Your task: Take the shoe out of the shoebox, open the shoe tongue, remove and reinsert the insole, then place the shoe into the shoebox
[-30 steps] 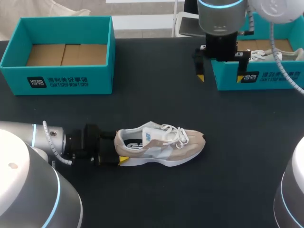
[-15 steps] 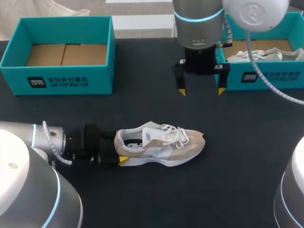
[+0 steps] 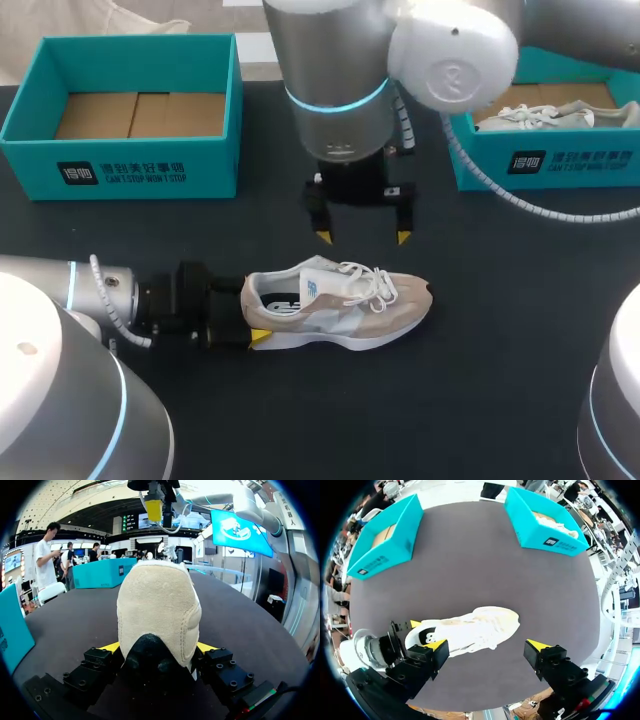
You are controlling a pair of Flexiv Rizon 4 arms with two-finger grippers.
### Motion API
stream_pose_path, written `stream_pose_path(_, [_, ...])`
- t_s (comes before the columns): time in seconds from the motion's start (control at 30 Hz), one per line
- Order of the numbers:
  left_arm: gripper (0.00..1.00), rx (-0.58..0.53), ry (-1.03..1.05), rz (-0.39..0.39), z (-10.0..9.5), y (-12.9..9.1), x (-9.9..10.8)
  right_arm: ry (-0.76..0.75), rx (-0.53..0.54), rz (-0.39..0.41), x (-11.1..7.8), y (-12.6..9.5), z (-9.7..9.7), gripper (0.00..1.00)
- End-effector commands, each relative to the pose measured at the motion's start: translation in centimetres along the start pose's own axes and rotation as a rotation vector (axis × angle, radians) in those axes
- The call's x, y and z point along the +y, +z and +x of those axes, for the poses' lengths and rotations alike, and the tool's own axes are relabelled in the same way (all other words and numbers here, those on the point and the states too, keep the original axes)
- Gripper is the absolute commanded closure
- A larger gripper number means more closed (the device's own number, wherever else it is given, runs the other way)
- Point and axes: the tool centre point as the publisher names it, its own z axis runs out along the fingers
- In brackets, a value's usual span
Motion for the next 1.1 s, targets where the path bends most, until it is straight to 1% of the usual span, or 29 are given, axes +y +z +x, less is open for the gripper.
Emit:
stream_pose_path(0.03, [1.0, 0.001, 0.0, -0.005, 0.1, 0.1, 0.3, 0.079, -0.045, -0.028, -1.9, 0.6, 3.4, 0.0])
stream_pose_path(0.43, [1.0, 0.001, 0.0, -0.005, 0.1, 0.1, 0.3, 0.079, -0.045, -0.028, -1.9, 0.6, 3.4, 0.0])
stream_pose_path(0.47, [1.0, 0.001, 0.0, -0.005, 0.1, 0.1, 0.3, 0.064, -0.064, -0.002, -1.9, 1.3, 3.8, 0.0])
stream_pose_path(0.5, [1.0, 0.001, 0.0, -0.005, 0.1, 0.1, 0.3, 0.055, -0.097, 0.003, -1.9, 1.5, 4.3, 0.0])
stream_pose_path(0.67, [1.0, 0.001, 0.0, -0.005, 0.1, 0.1, 0.3, 0.062, -0.097, 0.003, -2.7, 2.3, 6.8, 0.0])
stream_pose_path(0.73, [1.0, 0.001, 0.0, -0.005, 0.1, 0.1, 0.3, 0.067, -0.088, -0.01, -2.8, 2.5, 7.4, 0.0])
stream_pose_path(0.77, [1.0, 0.001, 0.0, -0.005, 0.1, 0.1, 0.3, 0.08, -0.114, -0.016, -3.0, 2.8, 7.7, 0.0])
stream_pose_path(0.8, [1.0, 0.001, 0.0, -0.005, 0.1, 0.1, 0.3, 0.081, -0.121, -0.01, -3.1, 3.0, 7.9, 0.0])
stream_pose_path(0.87, [1.0, 0.001, 0.0, -0.005, 0.1, 0.1, 0.3, 0.111, -0.106, -0.035, -3.5, 3.6, 8.1, 0.0])
stream_pose_path(0.93, [1.0, 0.001, 0.0, -0.005, 0.1, 0.1, 0.3, 0.133, -0.125, -0.036, -3.8, 4.0, 8.3, 0.0])
stream_pose_path(0.97, [1.0, 0.001, 0.0, -0.005, 0.1, 0.1, 0.3, 0.142, -0.111, -0.037, -3.9, 4.2, 8.3, 0.0])
stream_pose_path(1.1, [1.0, 0.001, 0.0, -0.005, 0.1, 0.1, 0.3, 0.176, -0.147, -0.032, -4.2, 4.9, 8.5, 0.0])
